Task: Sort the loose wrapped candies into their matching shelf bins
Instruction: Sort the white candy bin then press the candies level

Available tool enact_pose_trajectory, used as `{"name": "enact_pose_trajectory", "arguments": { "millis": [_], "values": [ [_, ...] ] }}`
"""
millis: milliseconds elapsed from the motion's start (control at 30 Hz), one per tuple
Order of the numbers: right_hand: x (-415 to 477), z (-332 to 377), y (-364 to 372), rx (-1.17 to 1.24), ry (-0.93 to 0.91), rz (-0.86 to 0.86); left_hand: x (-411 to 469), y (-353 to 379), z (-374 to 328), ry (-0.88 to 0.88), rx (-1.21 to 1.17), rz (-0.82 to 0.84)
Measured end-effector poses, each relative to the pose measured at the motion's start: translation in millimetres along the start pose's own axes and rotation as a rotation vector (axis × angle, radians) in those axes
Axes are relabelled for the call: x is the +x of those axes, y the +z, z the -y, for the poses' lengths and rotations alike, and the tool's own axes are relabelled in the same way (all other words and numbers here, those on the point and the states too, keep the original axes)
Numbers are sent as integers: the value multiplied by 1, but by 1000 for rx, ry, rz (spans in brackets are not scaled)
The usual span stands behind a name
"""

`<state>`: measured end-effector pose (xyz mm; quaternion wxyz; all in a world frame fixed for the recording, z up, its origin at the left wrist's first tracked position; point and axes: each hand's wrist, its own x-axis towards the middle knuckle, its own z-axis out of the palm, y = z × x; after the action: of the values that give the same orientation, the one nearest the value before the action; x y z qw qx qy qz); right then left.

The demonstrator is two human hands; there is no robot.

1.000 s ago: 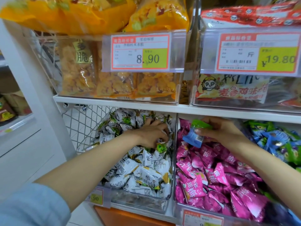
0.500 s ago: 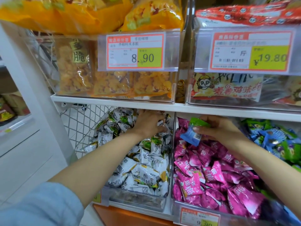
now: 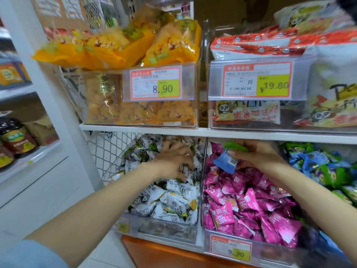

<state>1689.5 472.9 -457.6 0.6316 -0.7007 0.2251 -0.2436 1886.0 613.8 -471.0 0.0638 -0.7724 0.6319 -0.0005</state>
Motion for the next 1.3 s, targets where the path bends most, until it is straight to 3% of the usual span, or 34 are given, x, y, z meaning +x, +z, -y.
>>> {"name": "enact_pose_trajectory", "arguments": {
  "millis": [100,400,467,533,600,667,833,967,1133,1267,1300],
  "values": [
    [-9,1,-2,21,7,-23,7,-1,-7,-67,35,-85],
    [-36,3,-15,63,11,-20,6,-8,-12,-372,-260,-189],
    [-41,3,-17,44,3,-9,-4,-17,-31,-351,-401,-358],
    [-46,3,-18,18,-16,-22,-18,-25,-64,-288,-695,-504],
    [-52,3,-17,20,-46,-46,-30,-28,-100,-198,-976,-409],
    [-58,3,-14,53,-45,-31,-30,-22,-127,-162,-1004,-299],
    [-67,4,-30,181,-44,-84,-26,-27,-121,-248,-1334,-395],
    [-73,3,-50,132,-28,-141,-32,-26,-105,-367,-1335,-456],
    [-78,4,-56,15,28,-61,-29,-21,-106,-384,-1282,-456],
    [-68,4,-52,-571,-83,-157,-19,-17,-125,-305,-1132,-420],
    [-67,3,-51,-600,-107,-153,-17,-16,-133,-276,-1064,-418]
  ]
}}
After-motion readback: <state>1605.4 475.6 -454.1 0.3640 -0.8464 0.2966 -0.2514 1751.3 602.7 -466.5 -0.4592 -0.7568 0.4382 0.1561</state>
